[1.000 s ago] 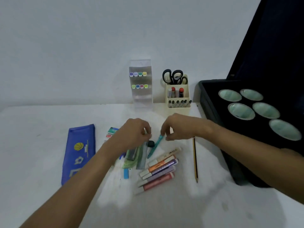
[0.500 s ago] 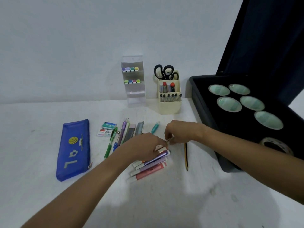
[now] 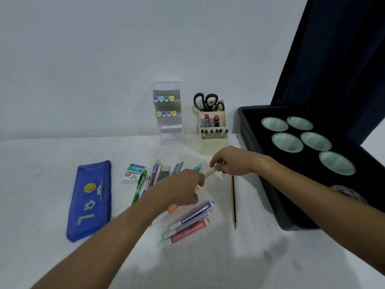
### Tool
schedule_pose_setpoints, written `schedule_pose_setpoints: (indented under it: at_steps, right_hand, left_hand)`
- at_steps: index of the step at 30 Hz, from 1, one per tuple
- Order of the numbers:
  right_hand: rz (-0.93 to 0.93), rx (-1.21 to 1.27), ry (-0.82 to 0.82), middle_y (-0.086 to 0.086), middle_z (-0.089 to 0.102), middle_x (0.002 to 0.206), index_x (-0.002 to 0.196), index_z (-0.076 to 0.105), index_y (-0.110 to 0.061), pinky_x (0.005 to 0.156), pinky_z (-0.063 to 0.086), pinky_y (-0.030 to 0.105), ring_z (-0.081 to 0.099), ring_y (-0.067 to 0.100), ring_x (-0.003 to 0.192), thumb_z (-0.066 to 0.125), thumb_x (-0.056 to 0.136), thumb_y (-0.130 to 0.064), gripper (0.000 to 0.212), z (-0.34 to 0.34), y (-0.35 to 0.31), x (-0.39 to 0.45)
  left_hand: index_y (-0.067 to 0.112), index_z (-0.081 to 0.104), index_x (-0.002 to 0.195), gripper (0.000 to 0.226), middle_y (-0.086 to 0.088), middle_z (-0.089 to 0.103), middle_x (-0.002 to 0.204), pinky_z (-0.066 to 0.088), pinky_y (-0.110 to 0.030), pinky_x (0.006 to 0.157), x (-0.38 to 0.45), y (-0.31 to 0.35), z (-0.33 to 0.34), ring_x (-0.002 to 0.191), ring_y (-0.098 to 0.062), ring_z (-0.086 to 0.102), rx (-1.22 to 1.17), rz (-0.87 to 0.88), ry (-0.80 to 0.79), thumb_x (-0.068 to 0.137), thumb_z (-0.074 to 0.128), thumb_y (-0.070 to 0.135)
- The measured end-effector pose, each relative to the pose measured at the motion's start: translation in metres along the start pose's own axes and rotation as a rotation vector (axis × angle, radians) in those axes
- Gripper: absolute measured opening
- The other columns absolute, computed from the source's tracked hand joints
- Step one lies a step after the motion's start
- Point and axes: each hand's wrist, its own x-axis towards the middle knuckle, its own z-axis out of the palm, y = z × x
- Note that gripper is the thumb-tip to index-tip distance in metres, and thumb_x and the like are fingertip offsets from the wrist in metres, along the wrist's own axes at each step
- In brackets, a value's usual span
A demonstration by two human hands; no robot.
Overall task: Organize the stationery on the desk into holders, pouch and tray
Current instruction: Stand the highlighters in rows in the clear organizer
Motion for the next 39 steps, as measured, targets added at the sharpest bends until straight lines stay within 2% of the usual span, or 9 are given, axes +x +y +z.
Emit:
schedule_pose_setpoints:
  at_steps: [4, 10, 13, 17, 21, 27, 31, 35, 39]
  right_hand:
    - [-0.041, 0.175, 0.122, -0.005, 0.065, 0.085, 0.111, 0.066, -0.018, 0.068, 0.056, 0.024, 0.064, 0.01, 0.073, 0.049, 0.098, -0.026, 0.023, -0.027, -0.011, -0.006]
    - [-0.12, 0.256, 0.524, 0.005, 0.065, 0.07, 0.091, 0.072, -0.012, 0.056, 0.044, 0.014, 0.055, 0.013, 0.057, 0.056, 0.094, -0.029, 0.024, -0.066, -0.043, 0.01]
    - [-0.156, 0.231, 0.583, 0.0, 0.052, 0.055, 0.076, 0.068, -0.008, 0.047, 0.034, 0.013, 0.042, 0.007, 0.048, 0.055, 0.095, -0.026, 0.029, -0.063, -0.058, 0.033]
    - [-0.128, 0.225, 0.601, -0.001, 0.044, 0.055, 0.066, 0.058, -0.004, 0.049, 0.026, 0.018, 0.036, 0.007, 0.048, 0.053, 0.096, -0.026, 0.037, -0.046, -0.07, 0.062]
    - [-0.098, 0.201, 0.608, -0.002, 0.05, 0.066, 0.083, 0.066, -0.008, 0.059, 0.033, 0.022, 0.043, 0.003, 0.056, 0.052, 0.097, -0.025, 0.027, -0.027, -0.078, 0.083]
    - [-0.071, 0.197, 0.6, 0.011, 0.067, 0.099, 0.101, 0.067, -0.006, 0.076, 0.05, 0.028, 0.063, 0.022, 0.086, 0.053, 0.096, -0.023, 0.022, -0.006, -0.081, 0.123]
    - [-0.044, 0.194, 0.536, 0.009, 0.068, 0.099, 0.105, 0.068, -0.007, 0.075, 0.046, 0.023, 0.064, 0.022, 0.088, 0.053, 0.096, -0.021, 0.022, 0.0, -0.079, 0.143]
    - [-0.017, 0.154, 0.456, 0.01, 0.068, 0.102, 0.109, 0.066, -0.011, 0.084, 0.054, 0.032, 0.065, 0.023, 0.093, 0.057, 0.093, -0.018, 0.02, 0.001, -0.073, 0.162]
    - [-0.041, 0.149, 0.44, 0.01, 0.066, 0.102, 0.112, 0.064, -0.008, 0.08, 0.05, 0.025, 0.061, 0.02, 0.089, 0.056, 0.092, -0.004, 0.022, 0.001, -0.068, 0.17]
  left_hand:
    - [0.017, 0.06, 0.124, 0.04, 0.002, 0.052, 0.099, 0.041, -0.023, 0.077, -0.013, -0.014, -0.041, 0.089, -0.012, 0.05, -0.095, -0.032, 0.232, 0.085, 0.062, 0.024]
    - [0.014, 0.071, 0.107, 0.026, -0.004, 0.065, 0.094, 0.052, -0.031, 0.084, -0.034, -0.06, -0.103, 0.085, -0.018, 0.064, -0.174, -0.102, 0.788, 0.081, 0.067, 0.012]
    - [0.014, 0.071, 0.106, 0.023, -0.005, 0.065, 0.094, 0.053, -0.032, 0.08, -0.029, -0.075, -0.11, 0.082, -0.019, 0.064, -0.12, -0.115, 0.912, 0.083, 0.066, 0.011]
    - [0.011, 0.07, 0.11, 0.024, -0.005, 0.066, 0.101, 0.054, -0.03, 0.082, -0.016, -0.089, -0.101, 0.084, -0.018, 0.063, -0.133, -0.125, 0.962, 0.086, 0.067, 0.012]
    - [0.009, 0.07, 0.108, 0.022, -0.006, 0.066, 0.1, 0.054, -0.028, 0.081, -0.002, -0.1, -0.09, 0.084, -0.019, 0.063, -0.137, -0.094, 0.972, 0.086, 0.067, 0.009]
    - [0.008, 0.065, 0.119, 0.029, -0.008, 0.065, 0.112, 0.043, -0.018, 0.083, 0.019, -0.111, -0.079, 0.098, -0.021, 0.062, -0.164, -0.143, 0.886, 0.09, 0.062, 0.008]
    - [0.009, 0.067, 0.114, 0.025, -0.008, 0.067, 0.113, 0.046, -0.025, 0.087, 0.032, -0.118, -0.076, 0.099, -0.023, 0.063, -0.158, -0.187, 0.806, 0.09, 0.06, 0.01]
    - [0.016, 0.069, 0.114, 0.025, -0.006, 0.066, 0.112, 0.049, -0.028, 0.085, 0.043, -0.125, -0.071, 0.097, -0.022, 0.063, -0.153, -0.213, 0.758, 0.091, 0.059, 0.011]
    - [0.015, 0.068, 0.115, 0.025, -0.006, 0.066, 0.113, 0.048, -0.025, 0.086, 0.051, -0.132, -0.065, 0.097, -0.021, 0.063, -0.17, -0.252, 0.757, 0.093, 0.059, 0.015]
